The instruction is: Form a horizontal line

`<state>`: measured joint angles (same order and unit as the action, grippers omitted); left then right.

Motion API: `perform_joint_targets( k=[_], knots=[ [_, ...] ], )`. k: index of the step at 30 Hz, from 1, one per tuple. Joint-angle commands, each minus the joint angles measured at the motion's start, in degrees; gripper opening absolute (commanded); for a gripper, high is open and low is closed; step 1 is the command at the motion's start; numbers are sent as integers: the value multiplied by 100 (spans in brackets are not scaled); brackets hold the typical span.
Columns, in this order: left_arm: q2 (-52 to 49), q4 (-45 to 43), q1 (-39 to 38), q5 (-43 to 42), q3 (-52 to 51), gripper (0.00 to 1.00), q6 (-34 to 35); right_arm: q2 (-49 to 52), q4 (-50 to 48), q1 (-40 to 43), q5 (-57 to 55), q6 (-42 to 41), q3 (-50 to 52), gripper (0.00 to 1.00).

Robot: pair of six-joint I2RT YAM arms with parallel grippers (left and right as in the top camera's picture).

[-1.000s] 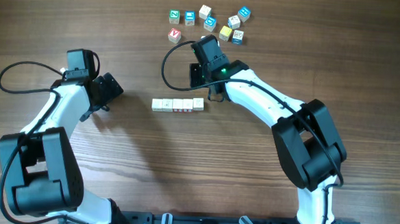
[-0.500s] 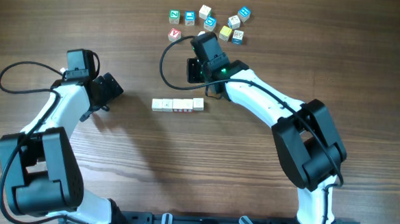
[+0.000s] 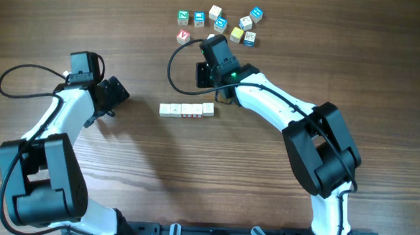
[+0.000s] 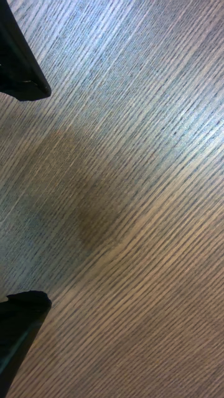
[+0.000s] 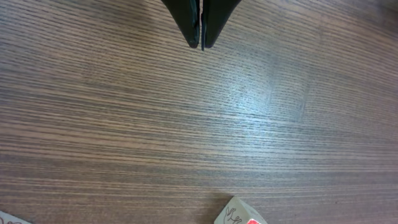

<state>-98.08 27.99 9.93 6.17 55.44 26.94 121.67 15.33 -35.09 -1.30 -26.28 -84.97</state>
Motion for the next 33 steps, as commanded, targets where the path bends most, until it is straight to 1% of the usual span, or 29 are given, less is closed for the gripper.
perform_joint_targets(
  k=[1, 18, 22, 28, 33],
  knots=[
    [-28, -15, 35, 35, -37, 100, 55, 98, 76, -9, 247, -90, 20, 4],
    [-28, -17, 35, 35, -37, 100, 55, 103, 157, -9, 225, -85, 20, 5],
    [-28, -15, 35, 35, -37, 100, 55, 103, 389, -9, 269, -92, 20, 5],
    [-28, -15, 35, 35, -37, 100, 55, 103, 1086, -9, 446, -92, 20, 5],
    [-28, -15, 35, 35, -37, 100, 55, 103, 1196, -9, 787, -90, 20, 5]
  ],
)
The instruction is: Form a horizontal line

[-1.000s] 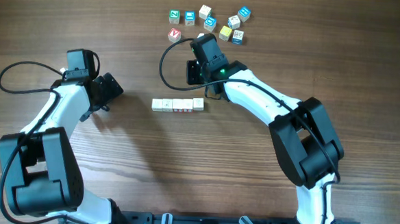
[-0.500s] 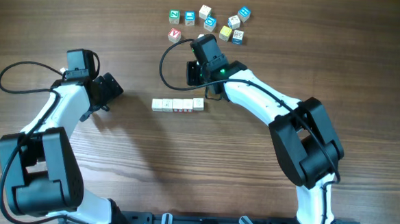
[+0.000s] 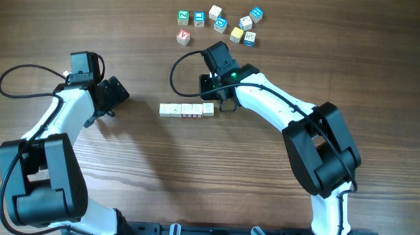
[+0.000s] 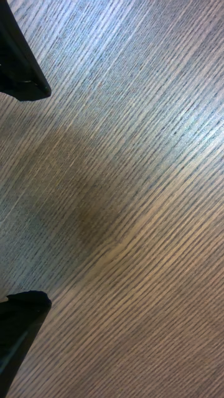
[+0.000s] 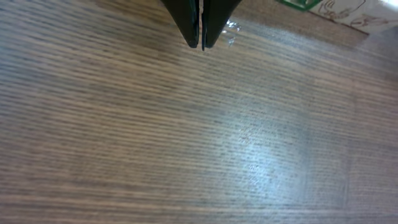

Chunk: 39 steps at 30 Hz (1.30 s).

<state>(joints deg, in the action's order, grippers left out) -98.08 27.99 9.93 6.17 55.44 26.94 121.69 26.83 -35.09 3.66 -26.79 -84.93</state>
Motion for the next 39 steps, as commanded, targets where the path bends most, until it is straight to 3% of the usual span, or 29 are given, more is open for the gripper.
perform_joint_targets(
  k=[1, 29, 33, 39],
  knots=[
    [-28, -15, 35, 35, -37, 100, 55, 101, 94, -11, 291, -44, 15, 5],
    [-28, -17, 35, 35, -37, 100, 55, 101, 533, -28, 369, -39, 15, 5],
    [-28, -15, 35, 35, -37, 100, 55, 101, 417, 55, -1003, -890, 15, 5],
    [-28, -17, 35, 35, -37, 100, 55, 101, 962, 483, -323, -960, 15, 6]
  ],
)
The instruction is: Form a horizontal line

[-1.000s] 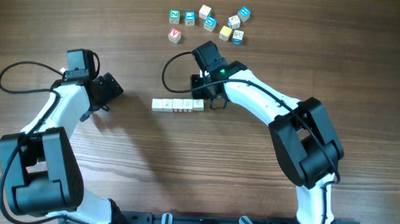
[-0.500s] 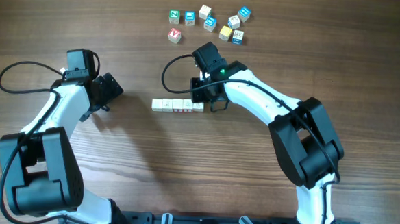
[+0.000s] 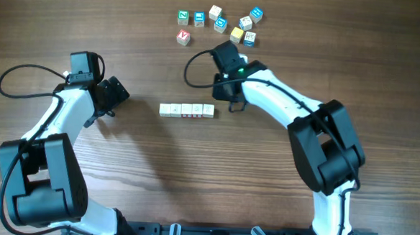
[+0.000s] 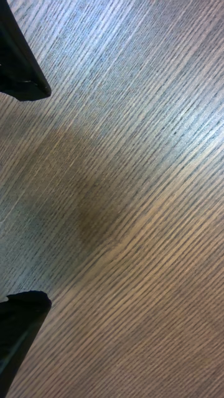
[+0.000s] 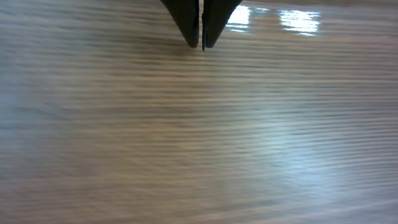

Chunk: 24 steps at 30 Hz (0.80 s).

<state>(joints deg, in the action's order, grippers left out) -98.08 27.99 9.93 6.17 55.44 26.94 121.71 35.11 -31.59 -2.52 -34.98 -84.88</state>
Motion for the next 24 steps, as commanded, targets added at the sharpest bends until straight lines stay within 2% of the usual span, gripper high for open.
perform_joint_targets(
  k=[1, 6, 8, 10, 24],
  knots=[
    [-28, -17, 35, 35, -37, 100, 55, 98, 306, 186, 498, -107, 11, 6],
    [-28, -15, 35, 35, -37, 100, 55, 98, 966, 192, 990, -94, 11, 5],
    [-28, -15, 35, 35, -37, 100, 55, 98, 1128, 188, 1394, 179, 11, 4],
    [-28, -15, 35, 35, -37, 100, 55, 98, 1121, 140, 1681, 376, 11, 4],
    [-28, -17, 35, 35, -37, 100, 55, 98, 693, -48, 1659, 393, 11, 4]
  ],
)
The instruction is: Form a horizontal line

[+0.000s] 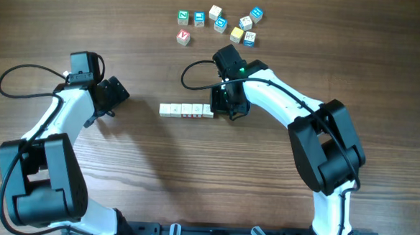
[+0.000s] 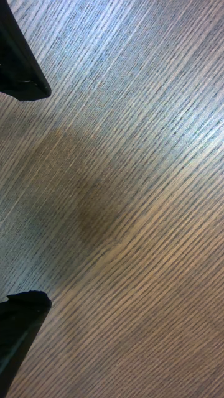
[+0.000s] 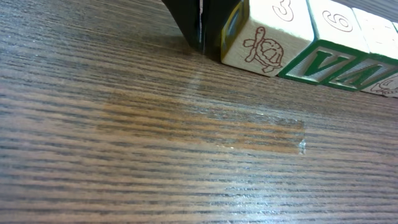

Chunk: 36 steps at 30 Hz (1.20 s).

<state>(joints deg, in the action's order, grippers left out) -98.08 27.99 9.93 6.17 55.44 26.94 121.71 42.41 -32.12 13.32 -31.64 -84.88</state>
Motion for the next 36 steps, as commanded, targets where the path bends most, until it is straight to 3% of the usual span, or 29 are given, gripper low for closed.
perform_joint_targets(
  k=[1, 27, 31, 36],
  knots=[
    [-28, -15, 35, 35, -37, 100, 55, 98, -55, 4, 74, 59, 11, 4],
    [-28, -15, 35, 35, -37, 100, 55, 98, -271, 4, 175, -192, 11, 5],
    [-28, -15, 35, 35, -37, 100, 55, 98, 197, 33, -839, -195, 11, 5],
    [-28, -15, 35, 35, -37, 100, 55, 98, 448, 518, -866, -127, 11, 6]
  ],
)
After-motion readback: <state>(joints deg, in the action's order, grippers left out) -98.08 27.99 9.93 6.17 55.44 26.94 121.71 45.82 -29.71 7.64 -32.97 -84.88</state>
